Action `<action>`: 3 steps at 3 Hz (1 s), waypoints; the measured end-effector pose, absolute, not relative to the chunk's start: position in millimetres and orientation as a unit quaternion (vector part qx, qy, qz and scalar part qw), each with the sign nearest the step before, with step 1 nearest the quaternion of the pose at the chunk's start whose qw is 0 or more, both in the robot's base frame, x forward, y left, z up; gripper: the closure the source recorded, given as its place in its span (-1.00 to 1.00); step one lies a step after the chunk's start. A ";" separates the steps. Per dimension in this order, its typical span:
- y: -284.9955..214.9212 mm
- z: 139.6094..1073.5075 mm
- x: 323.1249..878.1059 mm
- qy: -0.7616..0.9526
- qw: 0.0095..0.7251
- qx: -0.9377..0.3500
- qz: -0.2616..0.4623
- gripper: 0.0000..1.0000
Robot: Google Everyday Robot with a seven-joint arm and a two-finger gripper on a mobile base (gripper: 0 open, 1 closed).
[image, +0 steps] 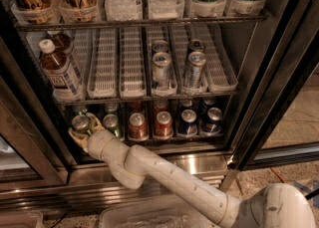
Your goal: Pick green can from bottom shelf of fridge
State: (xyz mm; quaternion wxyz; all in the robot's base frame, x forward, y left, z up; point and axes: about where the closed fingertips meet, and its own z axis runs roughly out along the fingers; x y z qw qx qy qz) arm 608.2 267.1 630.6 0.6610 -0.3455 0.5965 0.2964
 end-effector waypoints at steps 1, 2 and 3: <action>266.4 654.8 596.1 0.574 0.668 -0.365 0.302 1.00; 259.7 674.6 582.1 0.560 0.670 -0.381 0.305 1.00; 244.8 679.3 566.8 0.557 0.662 -0.385 0.321 1.00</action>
Offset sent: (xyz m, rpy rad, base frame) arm -0.0434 -0.0183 0.0673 -0.0196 -0.1067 0.1069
